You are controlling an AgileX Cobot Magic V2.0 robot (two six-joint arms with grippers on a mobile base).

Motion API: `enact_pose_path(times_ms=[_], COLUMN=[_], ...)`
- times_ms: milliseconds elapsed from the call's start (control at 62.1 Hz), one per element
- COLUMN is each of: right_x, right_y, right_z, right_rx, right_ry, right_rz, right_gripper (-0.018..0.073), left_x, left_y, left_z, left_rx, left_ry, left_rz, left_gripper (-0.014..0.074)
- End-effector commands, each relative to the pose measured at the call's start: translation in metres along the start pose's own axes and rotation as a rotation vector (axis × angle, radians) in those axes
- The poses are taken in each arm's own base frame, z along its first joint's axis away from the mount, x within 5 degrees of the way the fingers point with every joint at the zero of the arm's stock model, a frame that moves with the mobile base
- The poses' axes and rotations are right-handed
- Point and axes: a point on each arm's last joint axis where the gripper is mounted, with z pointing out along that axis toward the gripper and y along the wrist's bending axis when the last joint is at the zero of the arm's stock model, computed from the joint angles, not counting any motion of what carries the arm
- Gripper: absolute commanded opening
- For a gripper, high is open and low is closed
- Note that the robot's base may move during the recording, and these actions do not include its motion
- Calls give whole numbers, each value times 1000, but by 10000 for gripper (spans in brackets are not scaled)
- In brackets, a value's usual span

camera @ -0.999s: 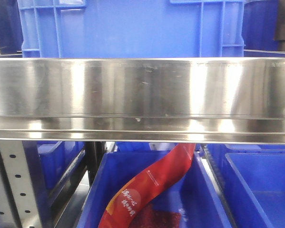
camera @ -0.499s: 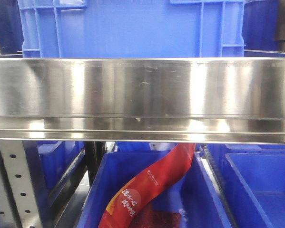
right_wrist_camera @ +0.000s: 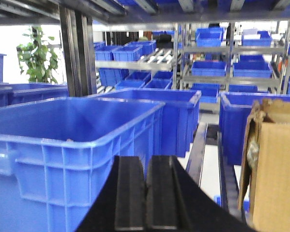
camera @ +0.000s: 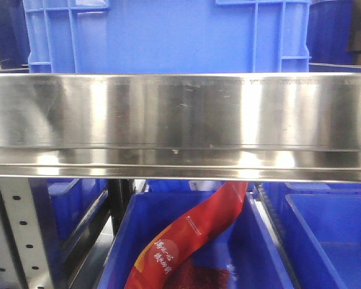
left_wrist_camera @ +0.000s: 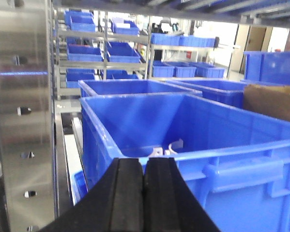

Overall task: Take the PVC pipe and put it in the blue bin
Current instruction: 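Raise both open grippers up out of the blue bin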

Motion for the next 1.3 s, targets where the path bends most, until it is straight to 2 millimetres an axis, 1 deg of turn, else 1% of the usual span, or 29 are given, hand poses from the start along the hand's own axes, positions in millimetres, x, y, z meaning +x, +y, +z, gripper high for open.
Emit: enact_pose_path(times_ms=[0,1289], right_x=[1,2], right_y=[0,0], right_z=[-1,-1], right_rx=[5,3], right_ry=[6,18], right_rz=[-11,-11], right_gripper=[-163,-163], left_x=[-1,-1], left_y=[1,1], left_z=[-1,-1], left_rx=[-5,-7], left_ry=[-7,-11], left_rz=[-15,-15], left_gripper=[-111,-111])
